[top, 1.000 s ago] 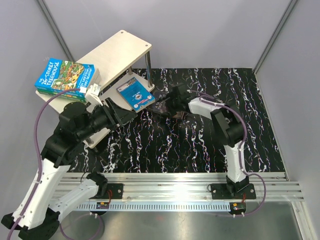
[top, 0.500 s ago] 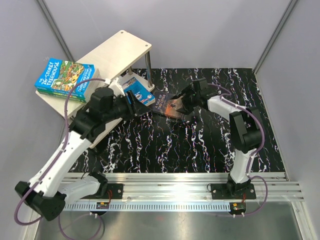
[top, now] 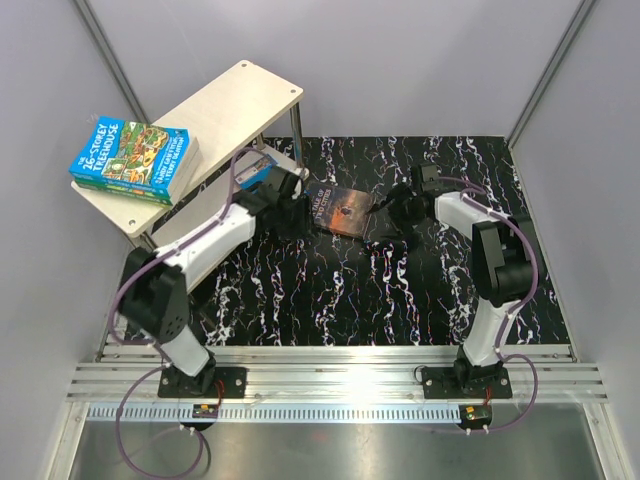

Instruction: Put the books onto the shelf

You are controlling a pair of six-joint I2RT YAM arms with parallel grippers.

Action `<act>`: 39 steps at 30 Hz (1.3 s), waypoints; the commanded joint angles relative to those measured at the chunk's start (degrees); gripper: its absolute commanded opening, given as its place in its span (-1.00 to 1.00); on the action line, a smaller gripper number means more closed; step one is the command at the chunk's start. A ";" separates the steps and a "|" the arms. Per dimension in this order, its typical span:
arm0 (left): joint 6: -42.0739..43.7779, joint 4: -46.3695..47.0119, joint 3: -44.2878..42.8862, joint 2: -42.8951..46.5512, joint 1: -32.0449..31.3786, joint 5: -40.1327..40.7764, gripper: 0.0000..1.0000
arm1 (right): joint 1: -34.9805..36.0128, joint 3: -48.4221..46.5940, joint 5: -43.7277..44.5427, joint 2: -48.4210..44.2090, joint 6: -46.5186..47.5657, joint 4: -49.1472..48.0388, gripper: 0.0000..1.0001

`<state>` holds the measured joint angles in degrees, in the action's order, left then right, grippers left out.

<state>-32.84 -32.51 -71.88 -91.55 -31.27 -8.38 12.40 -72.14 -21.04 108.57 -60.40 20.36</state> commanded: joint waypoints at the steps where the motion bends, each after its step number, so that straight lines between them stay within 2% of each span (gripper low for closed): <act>1: 6.46 -2.02 -10.55 -5.55 -0.29 11.77 -0.10 | 0.43 0.59 -0.14 -4.86 5.02 3.45 0.54; 9: 13.58 -3.97 -22.95 -20.84 -0.29 26.99 -0.09 | -0.10 0.77 1.53 -8.20 8.72 8.11 0.34; 18: 22.38 2.01 -24.28 -25.78 1.38 27.81 -0.09 | -1.15 0.59 2.84 -9.17 9.95 9.70 0.32; 28: 23.26 2.37 -29.28 -30.70 9.29 26.58 -0.10 | -2.12 0.42 2.84 -7.85 10.74 9.87 0.29; 39: 23.88 2.63 -34.47 -33.52 11.23 29.20 -0.09 | -2.30 -0.28 1.79 -5.74 11.62 9.96 0.28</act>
<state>-10.79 -34.35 -103.15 -124.90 -21.91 15.40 10.44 -71.29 -19.09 102.43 -50.06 29.87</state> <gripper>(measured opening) 0.450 0.644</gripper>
